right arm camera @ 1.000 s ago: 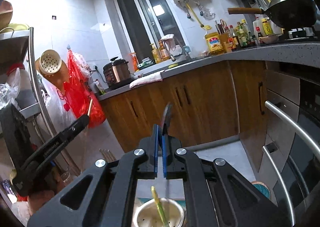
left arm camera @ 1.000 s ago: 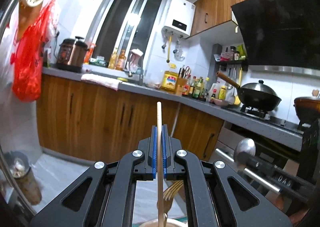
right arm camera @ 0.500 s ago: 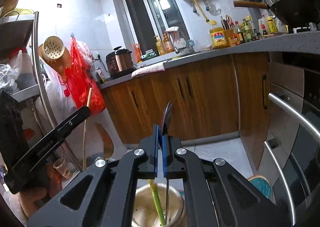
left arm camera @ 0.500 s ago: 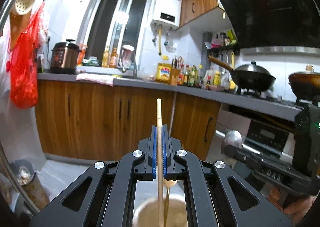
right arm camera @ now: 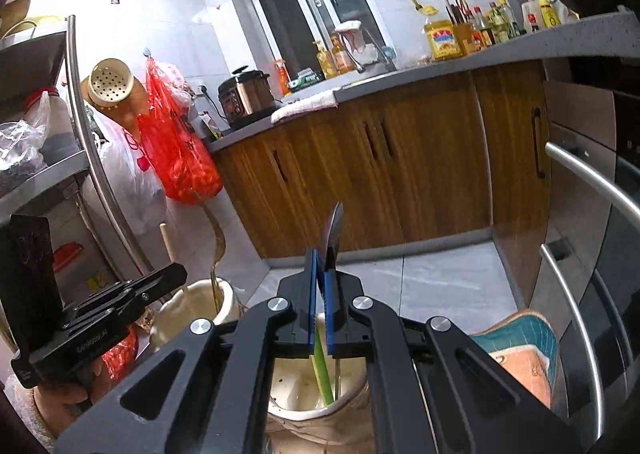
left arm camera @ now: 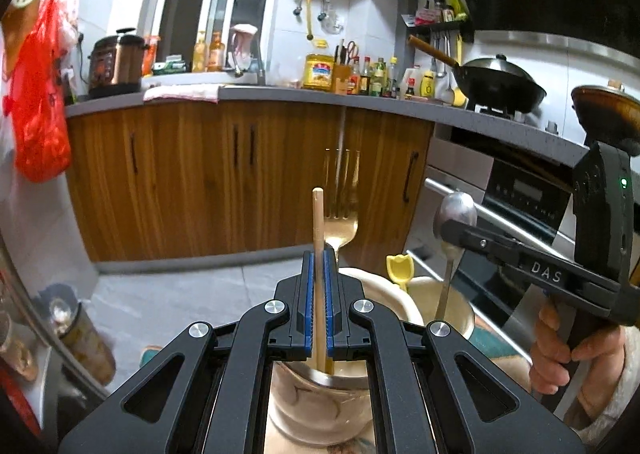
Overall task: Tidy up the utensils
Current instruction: 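Carry the chopstick with the left tool while the right tool carries the spoon to the holder, then release the chopstick into the larger pot while the right tool lowers the spoon into the holder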
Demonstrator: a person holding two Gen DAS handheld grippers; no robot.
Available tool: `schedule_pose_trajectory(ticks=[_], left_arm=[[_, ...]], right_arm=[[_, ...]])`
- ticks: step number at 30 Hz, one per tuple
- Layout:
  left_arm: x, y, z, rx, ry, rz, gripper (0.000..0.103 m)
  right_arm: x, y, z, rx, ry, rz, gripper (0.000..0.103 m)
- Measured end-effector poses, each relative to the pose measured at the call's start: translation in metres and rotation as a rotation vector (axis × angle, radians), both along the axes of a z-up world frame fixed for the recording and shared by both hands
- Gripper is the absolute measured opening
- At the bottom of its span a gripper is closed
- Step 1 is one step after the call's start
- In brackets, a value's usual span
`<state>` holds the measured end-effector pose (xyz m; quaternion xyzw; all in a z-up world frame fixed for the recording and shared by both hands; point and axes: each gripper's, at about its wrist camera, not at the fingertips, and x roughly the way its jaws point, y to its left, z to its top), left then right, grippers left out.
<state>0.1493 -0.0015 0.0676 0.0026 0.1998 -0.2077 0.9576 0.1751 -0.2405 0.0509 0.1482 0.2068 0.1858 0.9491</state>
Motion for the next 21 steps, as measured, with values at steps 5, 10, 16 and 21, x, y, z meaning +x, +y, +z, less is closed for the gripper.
schedule_pose_trajectory(ticks=[5,10,16,21], left_arm=[[0.0,0.0,0.003,0.032,0.016,0.014,0.006],[0.01,0.003,0.001,0.04,0.049,0.052,0.006],[0.015,0.007,-0.002,0.048,0.071,0.075,0.014],[0.016,0.011,-0.001,0.04,0.081,0.089,0.025]], right_arm=[[0.001,-0.002,-0.001,0.008,0.016,-0.011,0.003],[0.006,-0.002,-0.001,0.012,0.039,-0.023,0.003],[0.008,-0.003,-0.001,0.012,0.053,-0.044,0.004],[0.008,-0.004,0.001,0.01,0.052,-0.05,0.011]])
